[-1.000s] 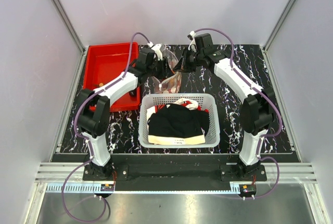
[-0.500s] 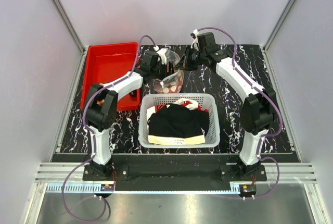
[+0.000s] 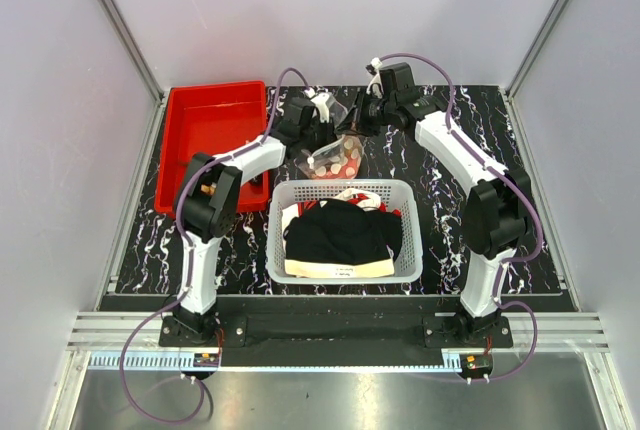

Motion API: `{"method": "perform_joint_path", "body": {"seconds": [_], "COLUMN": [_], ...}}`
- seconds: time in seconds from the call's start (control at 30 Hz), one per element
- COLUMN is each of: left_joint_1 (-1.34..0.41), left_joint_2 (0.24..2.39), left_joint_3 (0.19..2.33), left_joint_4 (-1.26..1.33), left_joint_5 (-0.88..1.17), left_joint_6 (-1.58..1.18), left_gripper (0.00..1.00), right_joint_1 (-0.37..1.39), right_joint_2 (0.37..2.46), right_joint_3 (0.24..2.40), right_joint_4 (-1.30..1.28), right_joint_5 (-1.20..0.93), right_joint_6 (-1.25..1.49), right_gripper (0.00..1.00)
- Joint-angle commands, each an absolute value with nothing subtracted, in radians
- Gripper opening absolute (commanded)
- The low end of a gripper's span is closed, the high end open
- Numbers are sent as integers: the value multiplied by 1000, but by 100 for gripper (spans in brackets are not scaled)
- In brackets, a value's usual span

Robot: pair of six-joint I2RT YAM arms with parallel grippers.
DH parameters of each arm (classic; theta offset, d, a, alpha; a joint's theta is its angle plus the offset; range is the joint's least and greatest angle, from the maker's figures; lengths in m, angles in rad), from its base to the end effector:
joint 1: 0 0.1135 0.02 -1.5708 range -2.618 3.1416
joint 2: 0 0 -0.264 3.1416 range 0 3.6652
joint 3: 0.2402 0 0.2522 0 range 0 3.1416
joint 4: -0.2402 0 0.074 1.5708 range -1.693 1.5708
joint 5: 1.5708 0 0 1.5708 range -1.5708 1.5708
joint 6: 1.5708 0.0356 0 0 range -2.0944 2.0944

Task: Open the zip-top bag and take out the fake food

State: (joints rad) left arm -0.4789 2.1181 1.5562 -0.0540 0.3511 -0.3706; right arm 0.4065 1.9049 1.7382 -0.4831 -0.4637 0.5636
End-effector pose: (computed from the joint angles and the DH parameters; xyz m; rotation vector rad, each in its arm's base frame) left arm 0.4242 -0.2341 0.1971 0.3305 2.2525 -0.8498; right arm 0.4000 0.1895 0.3174 -0.0892 2.3441 1.0255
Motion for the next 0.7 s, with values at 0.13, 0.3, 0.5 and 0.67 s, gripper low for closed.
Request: {"method": "perform_joint_path", "body": {"seconds": [0.13, 0.3, 0.5, 0.67], "left_joint_1": [-494, -514, -540, -541], "left_joint_2": [1866, 1734, 1608, 1540], "left_joint_3": [1438, 1347, 1296, 1338], "left_joint_4": [-18, -66, -55, -66], "left_joint_5": [233, 193, 146, 158], "left_joint_6": [-307, -282, -244, -232], "left_gripper": [0, 0, 0, 0], "right_joint_1": [387, 382, 377, 377], "right_joint_2": [1855, 1859, 1861, 1853], "right_joint_3": [1704, 1720, 1710, 1686], "right_joint_4": [-430, -428, -428, -428], "right_joint_5": [-414, -396, -385, -377], "right_joint_6": [517, 508, 508, 506], "right_gripper": [0, 0, 0, 0]}}
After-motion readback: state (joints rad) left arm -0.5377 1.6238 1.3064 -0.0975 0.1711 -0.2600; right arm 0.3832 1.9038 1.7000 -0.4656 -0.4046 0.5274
